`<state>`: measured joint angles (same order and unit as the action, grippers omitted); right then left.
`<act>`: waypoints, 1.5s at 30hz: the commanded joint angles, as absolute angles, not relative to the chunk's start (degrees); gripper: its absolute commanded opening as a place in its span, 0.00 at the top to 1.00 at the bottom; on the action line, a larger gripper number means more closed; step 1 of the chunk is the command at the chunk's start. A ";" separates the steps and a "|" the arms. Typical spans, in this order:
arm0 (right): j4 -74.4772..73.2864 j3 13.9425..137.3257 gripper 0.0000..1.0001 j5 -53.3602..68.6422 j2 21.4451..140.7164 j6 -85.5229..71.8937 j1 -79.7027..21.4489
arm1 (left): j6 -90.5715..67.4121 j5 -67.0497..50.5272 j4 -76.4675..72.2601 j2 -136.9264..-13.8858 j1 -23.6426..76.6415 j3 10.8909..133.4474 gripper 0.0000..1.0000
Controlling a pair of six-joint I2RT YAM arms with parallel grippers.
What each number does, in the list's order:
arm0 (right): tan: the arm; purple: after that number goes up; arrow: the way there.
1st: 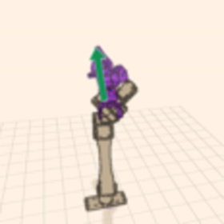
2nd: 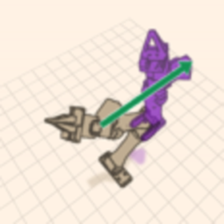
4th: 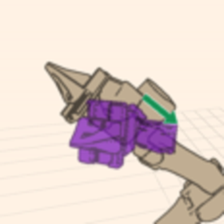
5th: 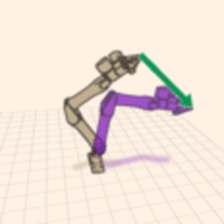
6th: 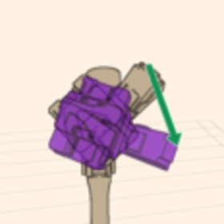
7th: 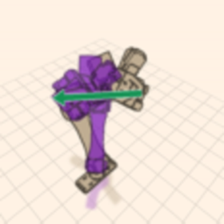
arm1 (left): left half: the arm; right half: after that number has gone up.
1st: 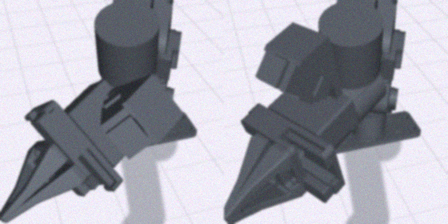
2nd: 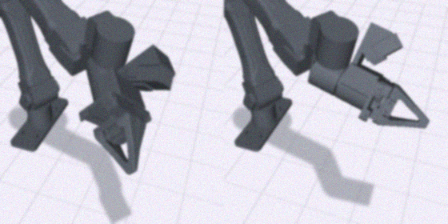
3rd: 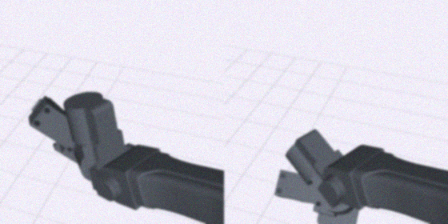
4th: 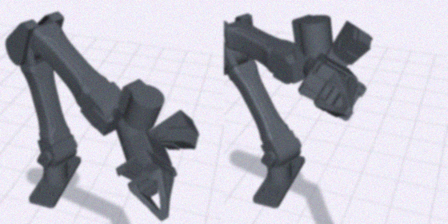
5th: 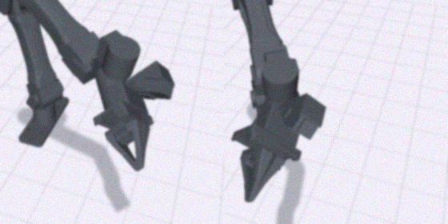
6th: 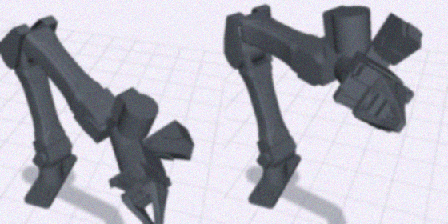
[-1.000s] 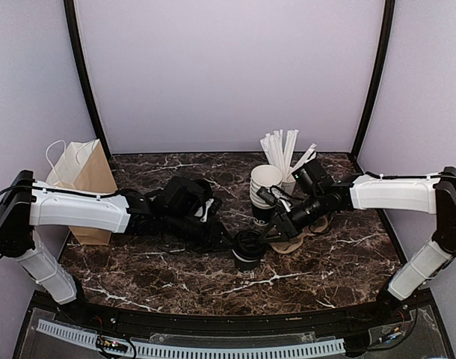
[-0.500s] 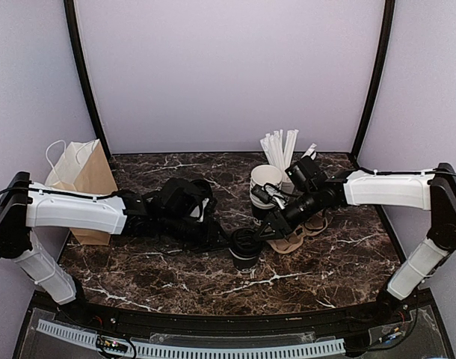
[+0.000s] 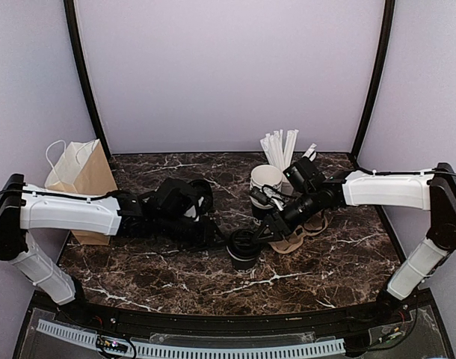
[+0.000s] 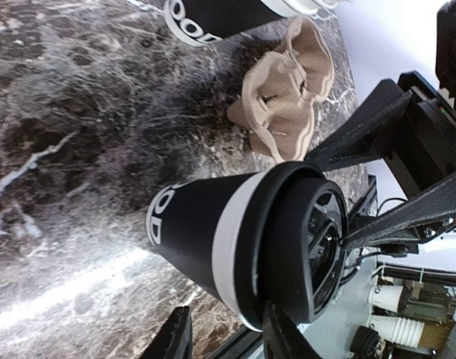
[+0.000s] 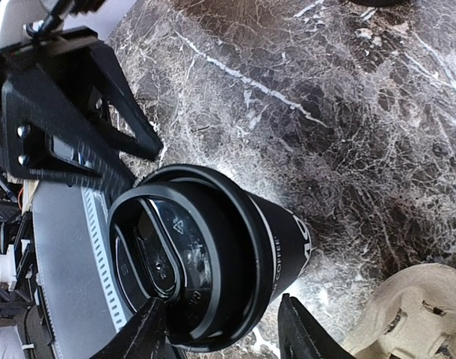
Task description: Pack the takeout coffee
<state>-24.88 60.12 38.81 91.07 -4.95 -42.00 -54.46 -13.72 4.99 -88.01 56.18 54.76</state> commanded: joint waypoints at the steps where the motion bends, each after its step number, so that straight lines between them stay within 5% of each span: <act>1: -25.53 60.48 0.48 39.11 90.53 -4.23 -42.80 | -54.42 -6.79 7.79 -78.60 57.04 50.67 0.64; 10: -26.14 61.53 0.44 39.35 91.22 -4.54 -42.80 | -54.98 -11.67 4.42 -81.44 58.68 51.75 0.59; 23: -26.57 61.80 0.43 39.59 91.22 -5.01 -42.76 | -54.79 -13.92 0.32 -88.00 59.06 54.76 0.67; 45: -27.38 61.08 0.43 34.23 91.72 -3.70 -44.99 | -60.80 -12.63 -2.97 -81.79 59.07 48.91 0.67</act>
<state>-26.92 61.06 37.26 91.39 -4.75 -44.01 -59.42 -11.73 1.54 -83.07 58.89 49.12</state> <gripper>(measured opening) 0.574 0.350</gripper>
